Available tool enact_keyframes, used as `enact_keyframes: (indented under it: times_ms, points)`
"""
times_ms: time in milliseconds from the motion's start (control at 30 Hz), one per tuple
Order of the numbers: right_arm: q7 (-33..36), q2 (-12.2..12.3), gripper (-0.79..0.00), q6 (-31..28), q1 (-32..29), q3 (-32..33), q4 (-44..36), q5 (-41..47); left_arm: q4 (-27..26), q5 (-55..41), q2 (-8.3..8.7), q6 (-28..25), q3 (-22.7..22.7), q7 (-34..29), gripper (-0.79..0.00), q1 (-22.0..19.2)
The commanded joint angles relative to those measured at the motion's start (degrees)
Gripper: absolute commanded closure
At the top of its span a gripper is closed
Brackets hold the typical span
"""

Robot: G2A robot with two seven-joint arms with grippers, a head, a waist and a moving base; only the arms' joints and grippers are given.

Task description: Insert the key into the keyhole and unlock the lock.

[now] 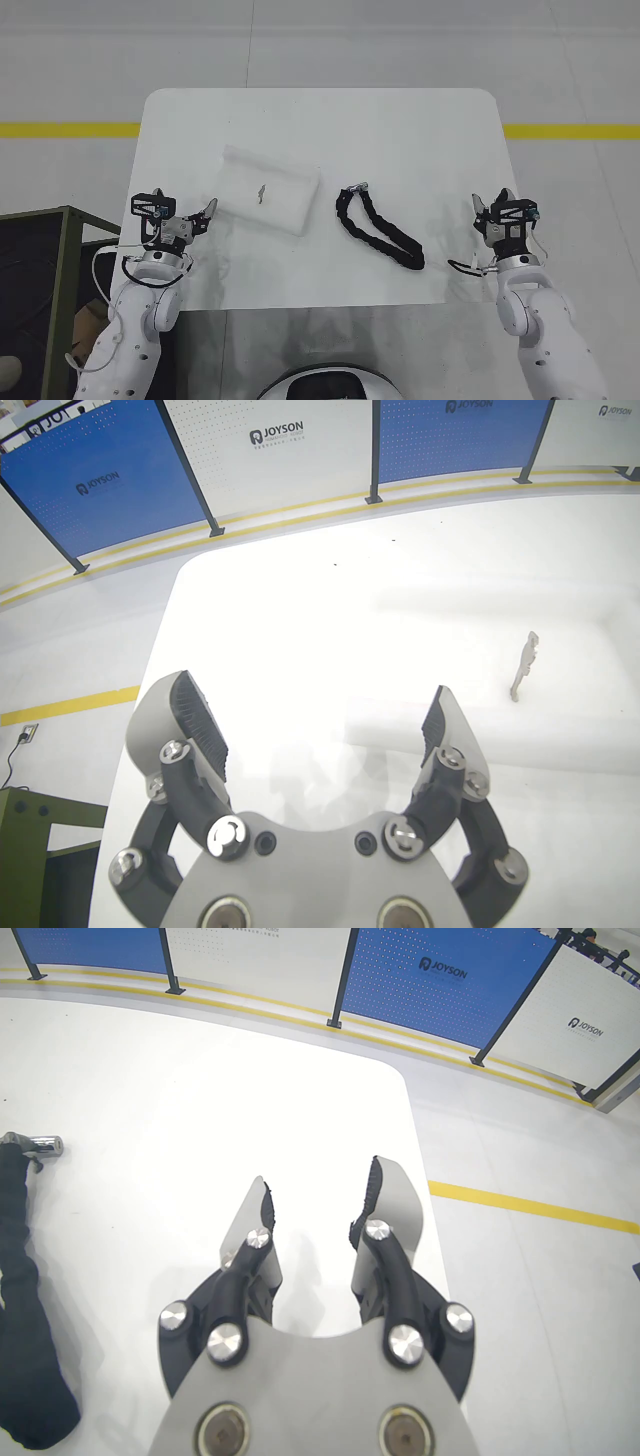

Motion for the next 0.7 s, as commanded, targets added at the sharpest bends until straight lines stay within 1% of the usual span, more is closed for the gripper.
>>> enact_keyframes:
  times_ms: [0, 333, 367, 433, 500, 567, 633, 667]
  points:
    - [0.0, 0.0, -0.378, 0.0, 0.0, 0.0, 0.0, 0.0, 0.0, 0.0, 0.0, 0.0, 0.0, 0.0, -0.785, 0.0]
    - [0.0, 0.0, -0.378, 0.0, 0.0, 0.0, 0.0, 0.0, 0.0, 0.0, 0.0, 0.0, 0.0, 0.0, -0.785, 0.0]
    - [0.0, 0.0, -0.785, 0.0, 0.0, 0.0, 0.0, 0.0, -0.28, -0.29, 0.0, -0.45, -0.03, -0.38, -0.785, -0.24]
    - [0.0, 0.0, -0.785, 0.0, 0.0, 0.0, 0.0, 0.0, -1.69, -1.89, 0.01, -1.32, -0.52, -2.92, -0.785, -1.99]
    - [0.0, 0.0, -0.785, 0.0, 0.0, 0.0, 0.0, 0.0, -3.31, -4.24, -0.01, -1.92, -0.77, -7.41, -0.785, -4.6]
    - [0.0, 0.0, -0.785, 0.0, 0.0, 0.0, 0.0, 0.0, -4.4, -7.36, 0.0, -2.76, -0.63, -14.71, -0.785, -8.42]
    - [0.0, 0.0, -0.785, 0.0, 0.0, 0.0, 0.0, 0.0, -4.66, -12.25, 0.1, -5.59, 0.48, -26.36, -0.785, -14.27]
    - [0.0, 0.0, -0.785, 0.0, 0.0, 0.0, 0.0, 0.0, -4.38, -16.41, 0.12, -6.92, 1.05, -32.67, -0.785, -17.68]
